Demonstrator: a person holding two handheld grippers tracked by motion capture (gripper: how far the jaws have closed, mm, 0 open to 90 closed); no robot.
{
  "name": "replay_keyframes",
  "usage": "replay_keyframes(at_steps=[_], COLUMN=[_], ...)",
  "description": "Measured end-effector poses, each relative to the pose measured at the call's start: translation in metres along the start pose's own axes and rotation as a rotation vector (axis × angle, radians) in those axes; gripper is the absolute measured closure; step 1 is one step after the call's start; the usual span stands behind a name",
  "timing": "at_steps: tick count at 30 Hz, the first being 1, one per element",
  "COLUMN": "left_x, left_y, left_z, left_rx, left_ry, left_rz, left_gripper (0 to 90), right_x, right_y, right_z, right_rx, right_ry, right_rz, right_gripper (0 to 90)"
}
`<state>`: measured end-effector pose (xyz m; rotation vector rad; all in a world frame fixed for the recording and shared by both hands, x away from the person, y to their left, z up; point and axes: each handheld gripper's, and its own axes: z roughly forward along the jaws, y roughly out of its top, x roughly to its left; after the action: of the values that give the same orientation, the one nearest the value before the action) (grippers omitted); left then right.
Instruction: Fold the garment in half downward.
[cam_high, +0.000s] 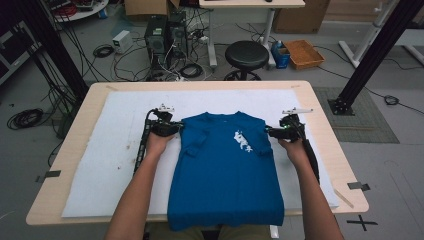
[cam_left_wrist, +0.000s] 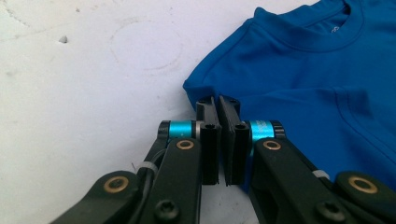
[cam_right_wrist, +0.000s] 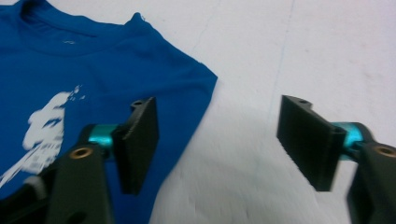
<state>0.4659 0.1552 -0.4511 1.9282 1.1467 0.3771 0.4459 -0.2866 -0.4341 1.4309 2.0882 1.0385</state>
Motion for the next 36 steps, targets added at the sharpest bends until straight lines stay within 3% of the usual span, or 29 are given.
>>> replay_keyframes(at_steps=[5,7,12,14,16,22,27,32,36], left_x=[0.003,0.004,0.01,0.014,0.016,0.016,0.01,-0.002,-0.014], left_y=[-0.001,-0.001,-0.004,-0.006,-0.007,-0.015,-0.021,-0.024,-0.035], left_z=[-0.001,-0.002,-0.008,-0.012,-0.018,-0.037,-0.057,-0.08,-0.094], left_rx=[-0.01,-0.02,-0.059,-0.074,-0.099,-0.202,-0.252,-0.29,-0.29], left_ry=[-0.018,-0.035,-0.087,-0.112,-0.134,-0.242,-0.31,-0.363,-0.41], left_rz=[-0.014,-0.025,-0.06,-0.084,-0.09,-0.101,-0.093,-0.052,-0.013], left_gripper=[87.1,87.2,87.5,87.6,87.6,87.6,87.6,87.6,87.5], right_x=[0.003,0.004,0.013,0.016,0.014,0.013,0.022,0.03,0.035], right_y=[0.009,0.01,0.011,0.012,0.012,0.009,-0.001,-0.013,-0.026], right_z=[0.029,0.034,0.036,0.035,0.031,0.005,-0.022,-0.051,-0.072], right_rx=[0.073,0.056,0.048,0.053,0.046,-0.072,-0.145,-0.206,-0.236], right_ry=[-0.008,-0.013,0.032,0.027,0.045,0.099,0.149,0.205,0.266], right_rz=[-0.034,-0.042,-0.131,-0.161,-0.133,-0.098,-0.119,-0.141,-0.16], right_gripper=[46.4,53.2,88.1,88.7,89.0,89.0,89.0,89.0,89.0])
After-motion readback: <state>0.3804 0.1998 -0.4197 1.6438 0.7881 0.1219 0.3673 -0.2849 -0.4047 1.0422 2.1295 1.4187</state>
